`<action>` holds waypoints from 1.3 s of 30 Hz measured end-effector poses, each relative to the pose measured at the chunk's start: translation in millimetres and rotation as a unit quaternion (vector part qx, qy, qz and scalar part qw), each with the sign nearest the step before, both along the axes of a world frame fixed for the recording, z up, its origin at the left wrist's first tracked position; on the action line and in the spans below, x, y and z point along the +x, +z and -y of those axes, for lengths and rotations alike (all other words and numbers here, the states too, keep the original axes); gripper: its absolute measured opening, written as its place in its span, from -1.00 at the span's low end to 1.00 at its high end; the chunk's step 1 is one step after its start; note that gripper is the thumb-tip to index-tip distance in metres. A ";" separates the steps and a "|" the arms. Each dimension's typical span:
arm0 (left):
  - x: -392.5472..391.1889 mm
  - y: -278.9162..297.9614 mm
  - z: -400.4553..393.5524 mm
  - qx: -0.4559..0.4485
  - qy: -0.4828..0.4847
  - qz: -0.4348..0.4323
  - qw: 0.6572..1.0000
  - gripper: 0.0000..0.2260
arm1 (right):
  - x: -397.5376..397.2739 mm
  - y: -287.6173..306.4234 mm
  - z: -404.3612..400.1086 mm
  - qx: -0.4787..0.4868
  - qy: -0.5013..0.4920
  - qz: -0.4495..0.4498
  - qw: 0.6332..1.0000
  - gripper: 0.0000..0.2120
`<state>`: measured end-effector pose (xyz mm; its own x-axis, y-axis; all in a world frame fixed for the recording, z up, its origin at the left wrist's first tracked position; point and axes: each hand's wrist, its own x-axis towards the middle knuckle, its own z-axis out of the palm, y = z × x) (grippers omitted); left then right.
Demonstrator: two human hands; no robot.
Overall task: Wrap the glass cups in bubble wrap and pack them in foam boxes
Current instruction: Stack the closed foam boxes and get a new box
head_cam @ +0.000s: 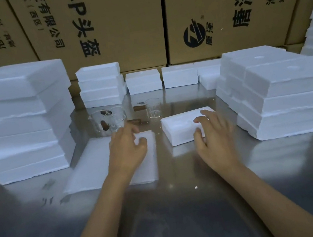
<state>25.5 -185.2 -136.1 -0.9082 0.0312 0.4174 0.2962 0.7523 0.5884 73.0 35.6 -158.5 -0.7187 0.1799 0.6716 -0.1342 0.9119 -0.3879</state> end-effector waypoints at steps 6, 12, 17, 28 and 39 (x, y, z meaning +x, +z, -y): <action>-11.3 -11.7 21.4 -0.065 -0.058 0.155 0.984 -0.68 | -44.4 33.4 66.2 -0.014 0.115 0.095 0.989 -0.61; -17.3 -9.1 24.6 -0.047 -0.085 0.150 0.984 -0.76 | -107.0 45.3 123.3 0.021 0.142 0.197 0.970 -0.63; -20.5 -4.6 29.3 -0.038 -0.106 0.160 0.981 -0.86 | -134.4 31.3 132.0 0.142 0.061 0.252 0.955 -0.72; -16.8 3.5 36.1 0.000 -0.103 0.181 0.978 -0.83 | -52.8 45.4 78.7 -0.100 0.088 0.079 0.988 -0.78; -5.8 20.8 35.7 0.256 -0.085 0.115 0.956 -0.82 | 12.1 12.9 51.0 0.004 0.148 0.166 0.975 -0.87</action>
<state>19.6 -220.9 -115.3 -0.9776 0.0315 0.2080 0.2078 0.3008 0.9308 85.1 -15.3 -145.5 -0.9163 -0.0732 0.3938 -0.2609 0.8550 -0.4482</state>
